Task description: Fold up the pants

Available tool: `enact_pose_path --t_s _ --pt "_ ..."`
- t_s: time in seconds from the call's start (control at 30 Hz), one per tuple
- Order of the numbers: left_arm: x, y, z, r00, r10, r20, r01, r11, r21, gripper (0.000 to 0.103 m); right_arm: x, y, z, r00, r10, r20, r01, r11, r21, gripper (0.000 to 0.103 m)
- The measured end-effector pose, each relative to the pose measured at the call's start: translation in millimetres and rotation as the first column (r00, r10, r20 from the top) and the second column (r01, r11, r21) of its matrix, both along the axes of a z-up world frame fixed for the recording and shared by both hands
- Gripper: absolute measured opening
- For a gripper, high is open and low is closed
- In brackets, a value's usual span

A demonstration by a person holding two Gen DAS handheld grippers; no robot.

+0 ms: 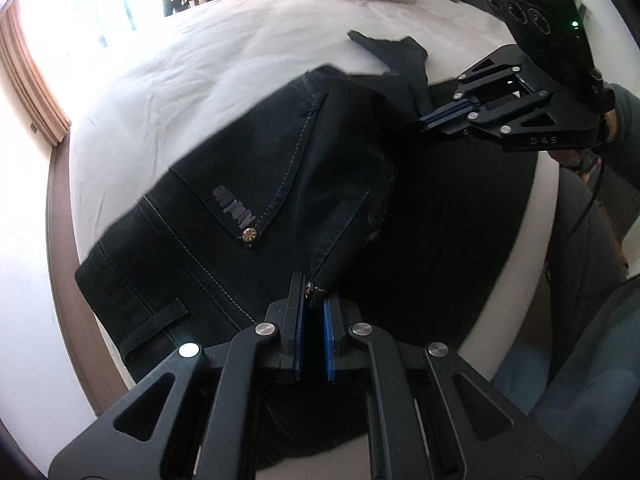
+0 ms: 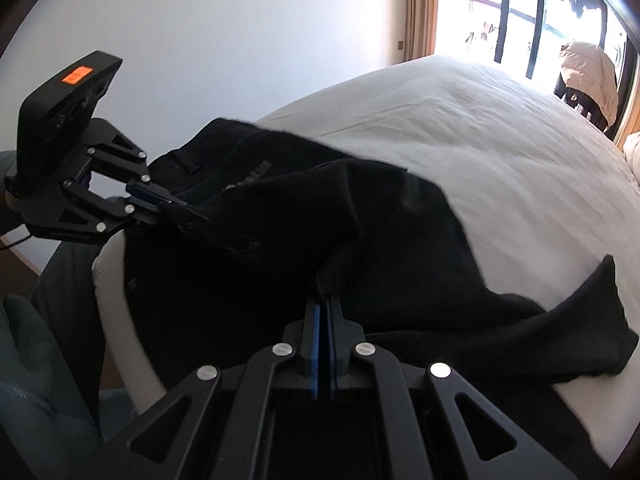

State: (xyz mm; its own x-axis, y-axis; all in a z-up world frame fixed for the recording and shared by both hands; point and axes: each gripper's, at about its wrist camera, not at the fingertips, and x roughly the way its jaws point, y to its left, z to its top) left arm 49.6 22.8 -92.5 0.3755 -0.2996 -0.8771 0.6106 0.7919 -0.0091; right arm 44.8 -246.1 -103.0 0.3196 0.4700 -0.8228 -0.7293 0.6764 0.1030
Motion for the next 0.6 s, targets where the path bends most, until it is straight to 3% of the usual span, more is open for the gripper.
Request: enact_pose_path --t_s 0.33,0.5,0.6 --pt "-19.5 6.9 -12.4 0.998 -0.054 0.01 0.053 0.996 0.07 0.006 -35.8 -11.1 -23.5 1.0 -0.027 -0.008 0.026 0.998 -0.049 0.004" --pt "-22.0 -10.9 -25.5 0.99 -0.138 0.001 0.137 0.981 0.137 0.006 -51.8 -1.4 -35.5 1.0 -0.002 0.002 0.003 0.995 -0.099 0.004" --pt "-20.0 -19.0 -28.1 0.987 -0.163 -0.009 0.162 0.977 0.138 0.006 -52.1 -0.8 -42.7 1.0 -0.016 -0.01 0.015 0.996 -0.093 0.004"
